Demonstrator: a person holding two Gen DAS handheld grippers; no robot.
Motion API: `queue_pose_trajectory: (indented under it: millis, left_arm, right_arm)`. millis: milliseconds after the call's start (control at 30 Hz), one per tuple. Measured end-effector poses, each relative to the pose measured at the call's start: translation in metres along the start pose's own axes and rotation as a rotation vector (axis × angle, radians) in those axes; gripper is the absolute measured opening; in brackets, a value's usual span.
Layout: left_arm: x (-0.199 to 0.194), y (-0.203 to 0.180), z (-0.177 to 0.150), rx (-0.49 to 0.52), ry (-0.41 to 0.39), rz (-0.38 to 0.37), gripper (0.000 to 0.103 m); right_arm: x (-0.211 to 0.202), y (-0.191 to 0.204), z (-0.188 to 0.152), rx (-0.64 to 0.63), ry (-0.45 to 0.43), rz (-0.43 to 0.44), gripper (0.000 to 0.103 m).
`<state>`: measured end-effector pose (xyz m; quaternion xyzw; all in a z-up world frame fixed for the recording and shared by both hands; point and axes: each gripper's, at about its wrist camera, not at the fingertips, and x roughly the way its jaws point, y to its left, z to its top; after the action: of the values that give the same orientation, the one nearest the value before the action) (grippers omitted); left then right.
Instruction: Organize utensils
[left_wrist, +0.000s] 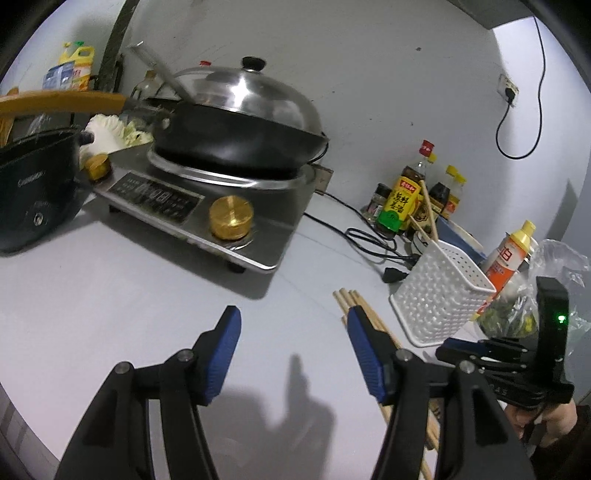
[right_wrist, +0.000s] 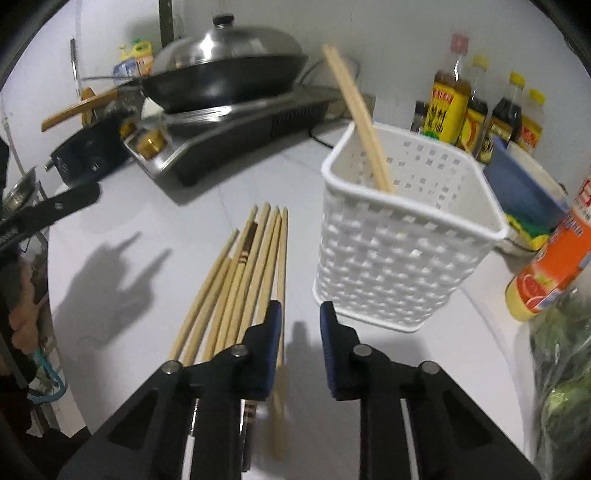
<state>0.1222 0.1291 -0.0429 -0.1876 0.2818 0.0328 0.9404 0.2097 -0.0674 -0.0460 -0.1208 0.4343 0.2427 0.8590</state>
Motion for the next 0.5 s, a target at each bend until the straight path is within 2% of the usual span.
queue_pose_trajectory:
  millis: [233,500]
  left_arm:
    - [0.000,0.018,-0.008,-0.033,0.023,0.002,0.060]
    - [0.001,0.015,-0.010,-0.031,0.035,-0.005,0.060]
  right_arm:
    - [0.026,0.009,0.004,-0.021,0.053,0.003,0.016]
    - [0.048,0.005,0.006,0.004,0.113,0.023,0.016]
